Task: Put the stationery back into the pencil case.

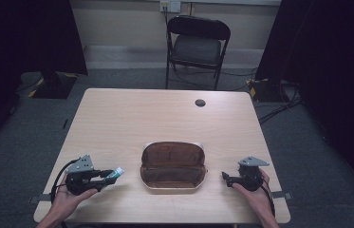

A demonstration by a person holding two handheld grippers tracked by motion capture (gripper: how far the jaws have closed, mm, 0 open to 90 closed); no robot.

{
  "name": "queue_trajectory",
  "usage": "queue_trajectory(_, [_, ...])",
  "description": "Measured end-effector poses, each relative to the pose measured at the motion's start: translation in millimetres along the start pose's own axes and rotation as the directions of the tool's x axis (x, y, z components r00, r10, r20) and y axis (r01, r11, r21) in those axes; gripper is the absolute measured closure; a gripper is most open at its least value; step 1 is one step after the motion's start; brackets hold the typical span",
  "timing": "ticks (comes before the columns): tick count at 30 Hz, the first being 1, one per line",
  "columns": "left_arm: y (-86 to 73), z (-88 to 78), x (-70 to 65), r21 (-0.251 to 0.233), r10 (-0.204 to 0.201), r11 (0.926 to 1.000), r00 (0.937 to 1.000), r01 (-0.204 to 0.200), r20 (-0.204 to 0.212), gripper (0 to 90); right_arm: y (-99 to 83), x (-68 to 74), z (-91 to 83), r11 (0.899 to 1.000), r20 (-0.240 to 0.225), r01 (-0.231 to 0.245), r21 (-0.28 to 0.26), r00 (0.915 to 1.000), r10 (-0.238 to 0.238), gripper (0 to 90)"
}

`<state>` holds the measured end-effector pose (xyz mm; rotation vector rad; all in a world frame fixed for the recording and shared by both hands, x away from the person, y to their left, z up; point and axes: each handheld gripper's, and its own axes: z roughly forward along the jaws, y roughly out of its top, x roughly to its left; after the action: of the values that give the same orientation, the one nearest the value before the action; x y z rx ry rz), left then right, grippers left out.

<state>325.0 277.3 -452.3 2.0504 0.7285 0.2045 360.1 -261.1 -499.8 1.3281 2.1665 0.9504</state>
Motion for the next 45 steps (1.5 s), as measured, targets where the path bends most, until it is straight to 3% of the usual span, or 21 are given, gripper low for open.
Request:
queue_trajectory(5, [7.5, 3.5, -4.6, 0.000, 0.021, 0.9998, 0.9998, -0.021, 0.007, 66.2, 0.1, -0.1, 0.0, 1.000, -0.001, 0.000, 0.001, 1.0000, 0.000, 15.0])
queue_trajectory(8, [18.0, 9.1, -13.9, -0.008, 0.067, 0.9977, 0.9976, -0.067, 0.014, 66.2, 0.2, -0.2, 0.1, 1.000, -0.002, 0.002, 0.002, 1.0000, -0.002, 15.0])
queue_trajectory(11, [23.2, 13.5, -20.2, -0.010, 0.080, 0.9968, 0.9965, -0.080, 0.026, 66.2, 0.3, -0.3, 0.2, 1.000, -0.003, 0.003, 0.001, 1.0000, -0.003, 15.0])
queue_trajectory(21, [62.9, 29.7, -33.2, -0.036, 0.149, 0.9885, 0.9874, -0.147, 0.053, 66.2, 1.4, 0.0, 1.7, 1.000, 0.000, 0.003, -0.001, 1.0000, -0.003, 14.5])
queue_trajectory(34, [92.8, 53.5, -43.0, -0.050, 0.180, 0.9831, 0.9804, -0.176, 0.080, 66.2, 1.5, -0.1, 1.8, 1.000, 0.001, 0.003, 0.000, 1.0000, -0.003, 14.4])
queue_trajectory(41, [105.0, 62.3, -43.5, -0.072, 0.175, 0.9829, 0.9819, -0.169, 0.074, 66.2, 1.7, 0.0, 1.9, 1.000, 0.000, 0.003, 0.001, 1.0000, -0.003, 14.3])
queue_trajectory(45, [111.1, 72.0, -44.4, -0.078, 0.181, 0.9816, 0.9795, -0.174, 0.089, 66.2, 1.7, 0.0, 1.9, 1.000, 0.000, 0.002, 0.001, 1.0000, -0.002, 14.3])
